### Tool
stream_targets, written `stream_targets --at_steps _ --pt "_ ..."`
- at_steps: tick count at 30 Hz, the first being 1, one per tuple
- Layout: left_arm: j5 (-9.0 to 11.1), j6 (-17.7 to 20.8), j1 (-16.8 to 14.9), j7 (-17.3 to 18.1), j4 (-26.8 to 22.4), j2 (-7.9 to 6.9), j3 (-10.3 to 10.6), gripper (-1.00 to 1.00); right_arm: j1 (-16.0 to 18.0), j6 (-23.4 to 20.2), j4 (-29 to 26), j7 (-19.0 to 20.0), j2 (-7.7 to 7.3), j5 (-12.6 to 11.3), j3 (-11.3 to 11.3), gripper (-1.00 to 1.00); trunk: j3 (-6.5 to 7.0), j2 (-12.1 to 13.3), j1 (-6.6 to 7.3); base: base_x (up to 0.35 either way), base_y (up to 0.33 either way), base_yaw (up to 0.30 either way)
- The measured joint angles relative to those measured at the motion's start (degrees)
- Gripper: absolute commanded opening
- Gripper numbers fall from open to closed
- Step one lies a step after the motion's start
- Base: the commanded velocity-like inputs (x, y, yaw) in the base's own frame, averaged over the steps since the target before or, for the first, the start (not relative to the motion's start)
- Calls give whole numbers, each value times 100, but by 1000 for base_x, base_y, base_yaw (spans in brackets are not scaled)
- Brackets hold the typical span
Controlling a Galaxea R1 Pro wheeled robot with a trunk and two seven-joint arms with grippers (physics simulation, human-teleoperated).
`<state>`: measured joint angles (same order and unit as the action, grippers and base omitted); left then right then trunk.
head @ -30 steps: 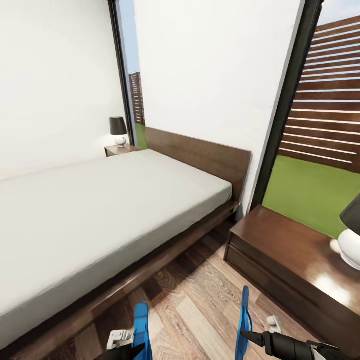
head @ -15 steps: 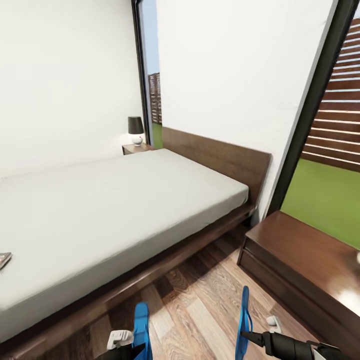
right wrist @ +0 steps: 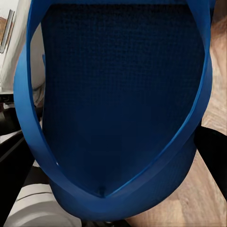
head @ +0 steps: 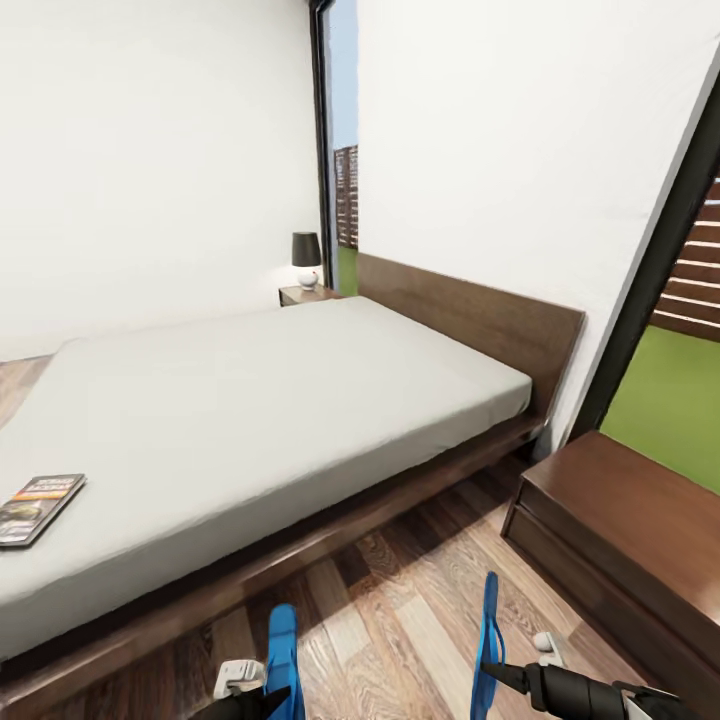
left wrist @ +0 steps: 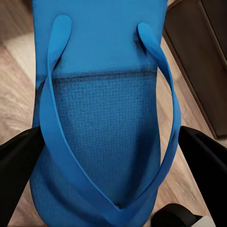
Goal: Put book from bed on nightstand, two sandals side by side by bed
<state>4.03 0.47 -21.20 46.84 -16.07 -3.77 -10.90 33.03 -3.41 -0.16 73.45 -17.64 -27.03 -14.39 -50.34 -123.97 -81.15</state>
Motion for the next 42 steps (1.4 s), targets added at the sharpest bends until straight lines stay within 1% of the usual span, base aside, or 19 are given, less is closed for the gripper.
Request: stream_targets --at_steps 42 --pt "0 -2 3 0 0 5 0 -100 0 0 0 0 0 0 -4 -100 0 0 1 -1 0 212"
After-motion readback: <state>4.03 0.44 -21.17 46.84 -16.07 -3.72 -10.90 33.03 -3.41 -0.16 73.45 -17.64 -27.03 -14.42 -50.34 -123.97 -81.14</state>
